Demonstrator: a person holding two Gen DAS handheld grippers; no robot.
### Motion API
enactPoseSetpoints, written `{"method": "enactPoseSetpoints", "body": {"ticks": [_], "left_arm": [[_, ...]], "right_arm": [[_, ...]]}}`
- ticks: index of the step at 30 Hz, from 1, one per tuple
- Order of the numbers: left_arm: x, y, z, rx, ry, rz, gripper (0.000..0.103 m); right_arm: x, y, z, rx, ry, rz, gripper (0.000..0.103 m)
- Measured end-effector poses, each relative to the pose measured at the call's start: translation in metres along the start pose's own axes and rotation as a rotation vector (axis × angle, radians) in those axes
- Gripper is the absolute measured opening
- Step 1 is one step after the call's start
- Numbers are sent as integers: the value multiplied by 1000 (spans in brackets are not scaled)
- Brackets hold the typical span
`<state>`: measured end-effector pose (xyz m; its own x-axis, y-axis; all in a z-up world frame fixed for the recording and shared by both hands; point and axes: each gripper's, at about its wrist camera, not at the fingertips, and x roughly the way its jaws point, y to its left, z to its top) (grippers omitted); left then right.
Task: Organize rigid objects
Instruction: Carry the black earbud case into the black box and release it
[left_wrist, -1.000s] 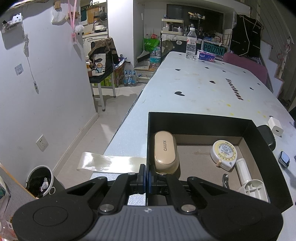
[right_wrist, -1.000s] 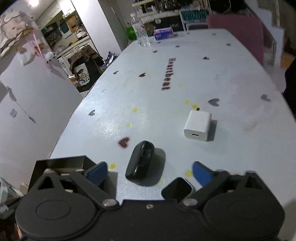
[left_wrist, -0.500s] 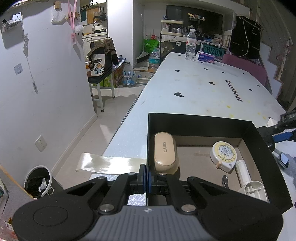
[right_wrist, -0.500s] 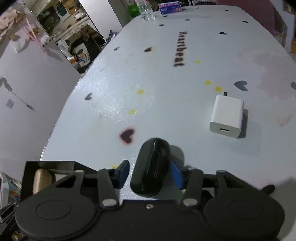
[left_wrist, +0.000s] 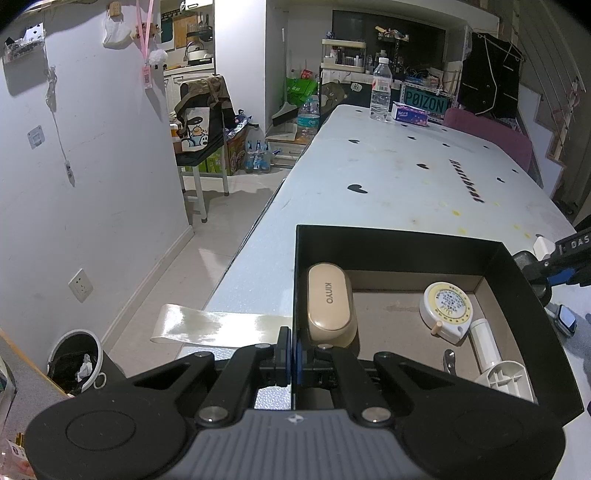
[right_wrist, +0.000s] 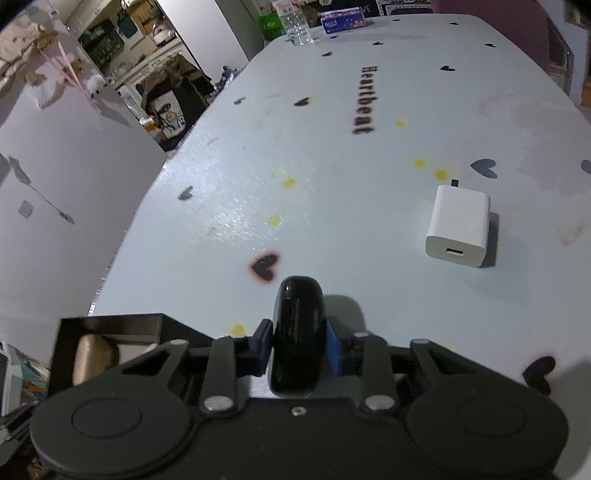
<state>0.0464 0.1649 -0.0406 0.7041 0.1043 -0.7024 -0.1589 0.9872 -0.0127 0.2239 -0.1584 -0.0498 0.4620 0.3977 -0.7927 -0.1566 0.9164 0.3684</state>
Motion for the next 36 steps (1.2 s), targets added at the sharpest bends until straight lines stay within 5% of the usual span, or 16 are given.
{"method": "enactPoseSetpoints", "body": {"ticks": [6, 11, 16, 28, 36], "left_arm": [[0, 1, 0, -1, 0, -1, 2], [0, 1, 2, 0, 0, 1, 2], [1, 0, 3, -1, 0, 1, 2], [2, -1, 6, -5, -1, -5, 2], [3, -1, 6, -6, -2, -7, 2]], "right_arm": [[-29, 8, -4, 24, -58, 81, 32], [-59, 34, -9, 31, -122, 247, 32], [-42, 86, -29, -13, -40, 336, 32], [26, 141, -77, 8, 172, 271, 32], [32, 146, -91, -5, 202, 238, 32]]}}
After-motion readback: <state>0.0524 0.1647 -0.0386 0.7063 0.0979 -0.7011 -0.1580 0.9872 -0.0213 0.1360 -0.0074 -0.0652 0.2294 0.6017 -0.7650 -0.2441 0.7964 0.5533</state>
